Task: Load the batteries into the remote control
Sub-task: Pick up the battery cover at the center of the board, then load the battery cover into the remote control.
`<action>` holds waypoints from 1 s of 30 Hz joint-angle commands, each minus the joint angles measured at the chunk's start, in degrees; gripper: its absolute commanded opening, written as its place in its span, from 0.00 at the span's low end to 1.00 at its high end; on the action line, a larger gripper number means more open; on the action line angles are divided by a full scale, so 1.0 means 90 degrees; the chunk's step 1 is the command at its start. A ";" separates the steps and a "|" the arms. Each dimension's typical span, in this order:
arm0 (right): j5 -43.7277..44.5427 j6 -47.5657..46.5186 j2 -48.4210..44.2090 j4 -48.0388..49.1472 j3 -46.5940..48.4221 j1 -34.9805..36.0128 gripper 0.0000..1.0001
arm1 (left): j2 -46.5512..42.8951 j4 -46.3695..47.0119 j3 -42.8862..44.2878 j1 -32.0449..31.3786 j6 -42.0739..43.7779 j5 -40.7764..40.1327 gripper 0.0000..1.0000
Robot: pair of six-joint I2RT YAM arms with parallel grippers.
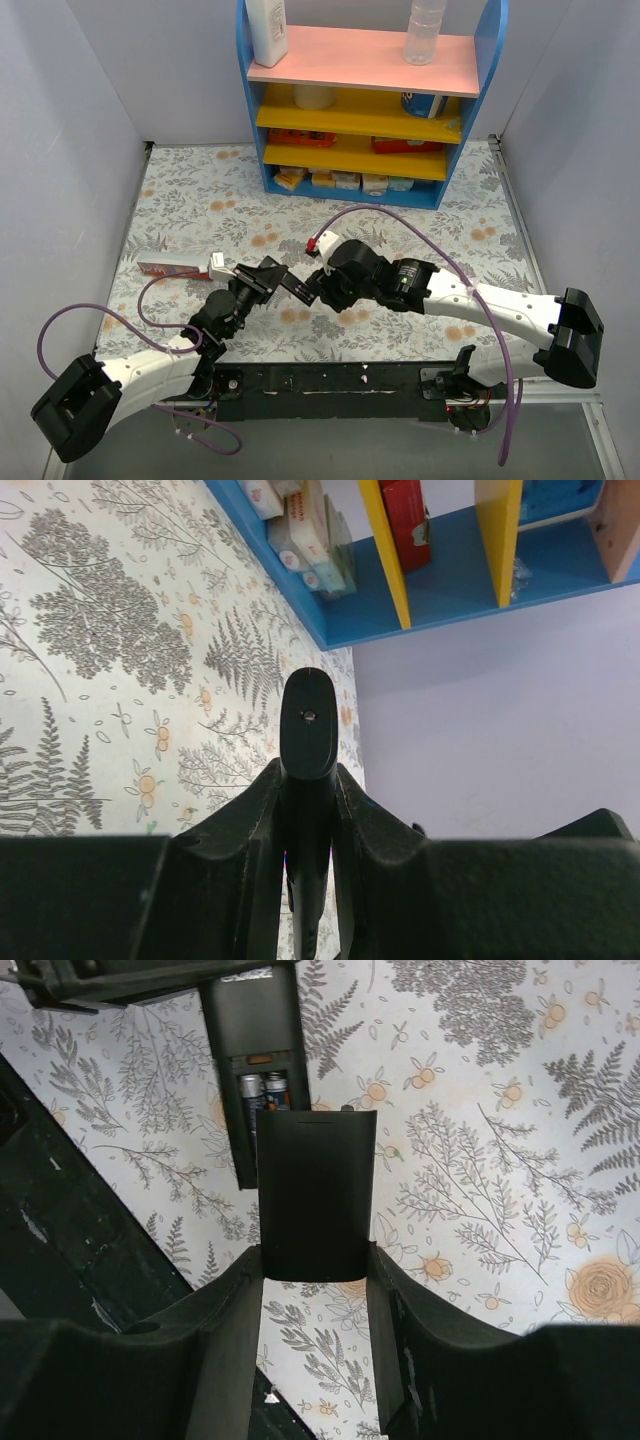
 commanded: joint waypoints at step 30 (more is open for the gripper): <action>-0.0093 -0.0212 0.0689 -0.0252 0.0743 0.0379 0.24 | 0.0320 0.1744 -0.0584 -0.0021 -0.0276 0.0967 0.00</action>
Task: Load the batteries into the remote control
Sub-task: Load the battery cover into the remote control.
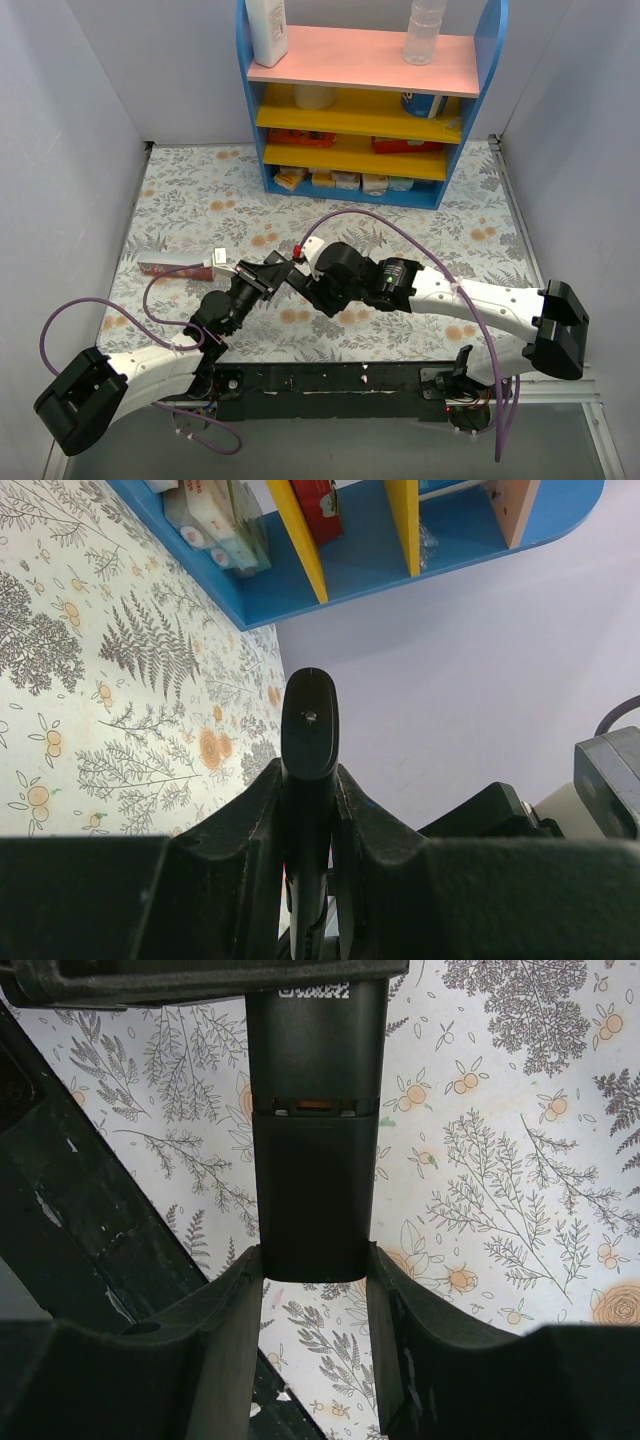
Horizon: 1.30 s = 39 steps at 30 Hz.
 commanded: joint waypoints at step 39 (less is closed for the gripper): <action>0.0316 0.0141 0.0958 -0.0324 0.0924 0.0166 0.29 | -0.0520 0.0606 -0.0701 -0.0031 -0.0774 0.0413 0.00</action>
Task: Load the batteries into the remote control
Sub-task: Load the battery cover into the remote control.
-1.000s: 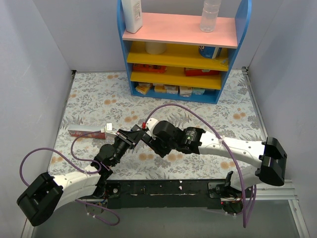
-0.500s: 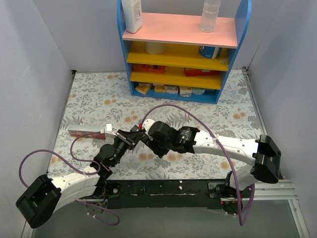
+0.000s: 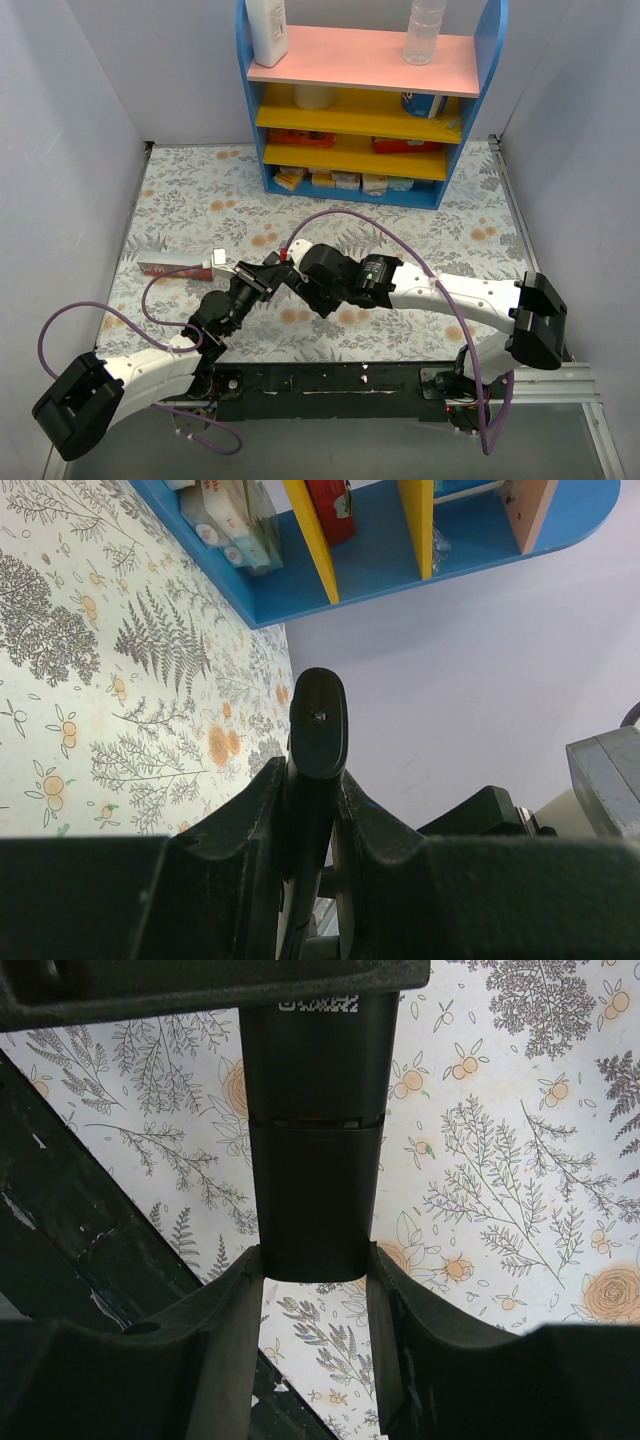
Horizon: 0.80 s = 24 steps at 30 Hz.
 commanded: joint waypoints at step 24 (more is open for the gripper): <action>0.0025 0.0059 -0.0051 0.0051 0.0190 -0.0036 0.45 | -0.0106 0.0394 -0.0803 -0.0067 -0.0462 -0.0464 0.00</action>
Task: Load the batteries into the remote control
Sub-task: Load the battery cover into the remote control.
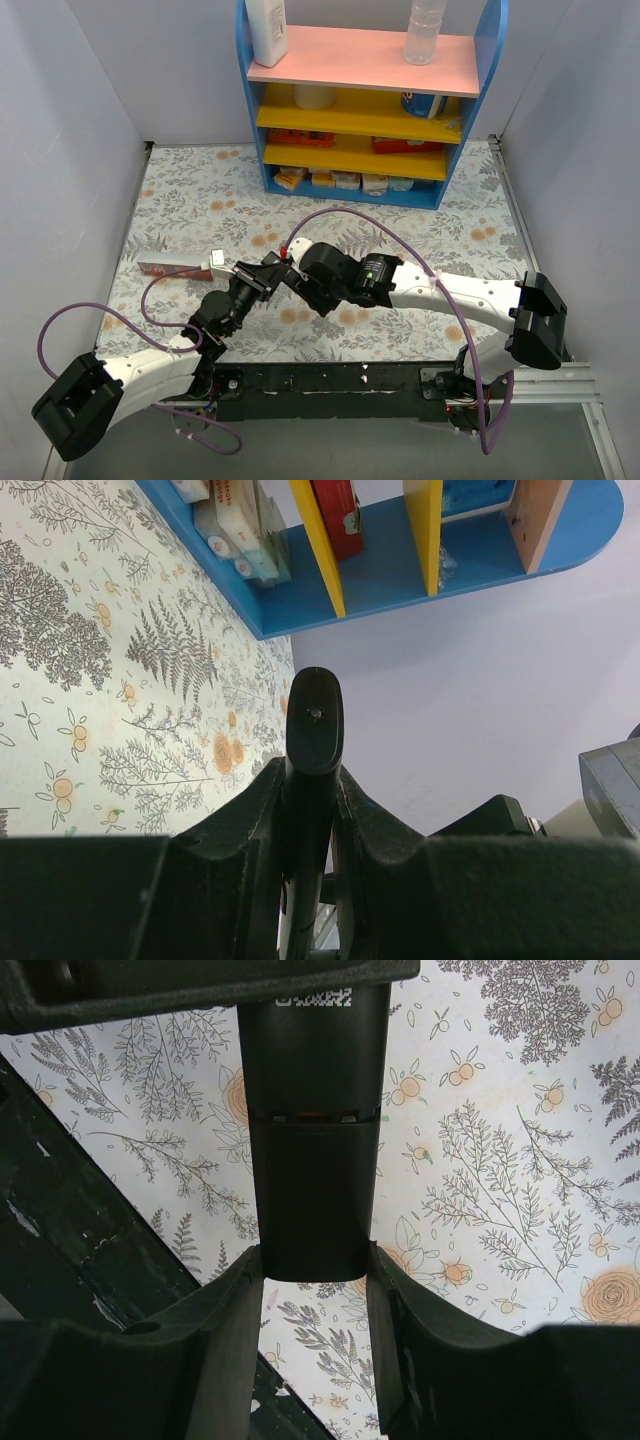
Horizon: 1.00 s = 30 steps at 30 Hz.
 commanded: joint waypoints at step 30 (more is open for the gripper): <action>-0.0046 -0.0160 0.0061 0.0547 0.0278 -0.0172 0.42 | 0.0040 0.1037 -0.0686 -0.0048 -0.0674 0.0499 0.00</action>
